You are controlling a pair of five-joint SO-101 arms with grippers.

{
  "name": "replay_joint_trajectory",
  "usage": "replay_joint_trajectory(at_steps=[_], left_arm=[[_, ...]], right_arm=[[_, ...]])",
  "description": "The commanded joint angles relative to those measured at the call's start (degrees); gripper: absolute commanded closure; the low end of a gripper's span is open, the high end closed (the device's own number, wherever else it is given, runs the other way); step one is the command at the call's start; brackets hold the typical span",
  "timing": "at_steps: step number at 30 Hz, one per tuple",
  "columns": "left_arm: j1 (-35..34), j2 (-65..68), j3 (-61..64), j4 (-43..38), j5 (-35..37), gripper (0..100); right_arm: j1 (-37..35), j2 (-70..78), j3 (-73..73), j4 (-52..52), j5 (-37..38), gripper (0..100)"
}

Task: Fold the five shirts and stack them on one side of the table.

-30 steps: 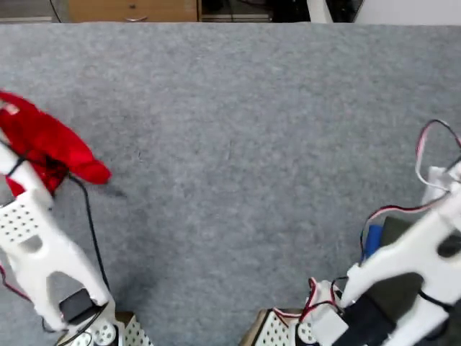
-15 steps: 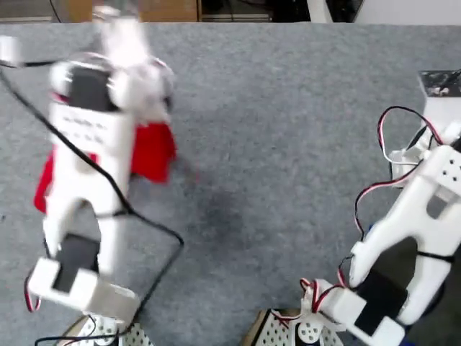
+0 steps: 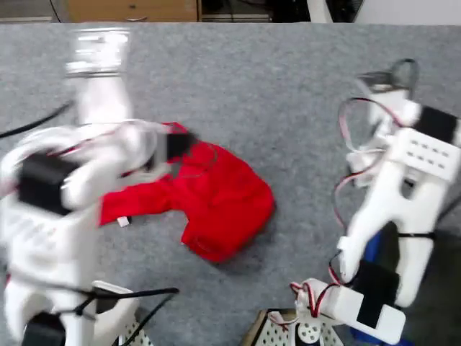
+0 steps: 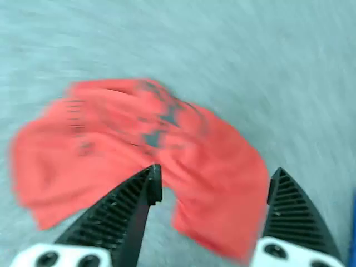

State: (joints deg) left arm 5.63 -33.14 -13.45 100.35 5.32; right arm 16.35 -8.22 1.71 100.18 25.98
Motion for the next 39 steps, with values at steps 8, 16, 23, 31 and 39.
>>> replay_joint_trajectory(at_steps=[8,16,23,31,39], left_arm=[[-49.93,-6.37,30.95,-5.63,-14.86,69],[-66.73,-6.46,54.15,-25.67,-20.84,69],[-68.75,-6.46,62.86,-36.13,-21.1,69],[-68.48,-6.02,70.24,-45.45,-20.92,69],[-68.48,-5.76,70.68,-47.38,-17.32,69]], right_arm=[[-31.16,0.13,0.22,2.02,10.64,93.5],[-33.27,-12.35,16.22,2.02,33.05,94.0],[-44.79,-35.65,41.71,1.85,34.55,93.7],[-49.8,-35.74,49.8,-2.99,33.76,93.6],[-55.69,-19.12,49.8,-8.09,33.85,86.4]])
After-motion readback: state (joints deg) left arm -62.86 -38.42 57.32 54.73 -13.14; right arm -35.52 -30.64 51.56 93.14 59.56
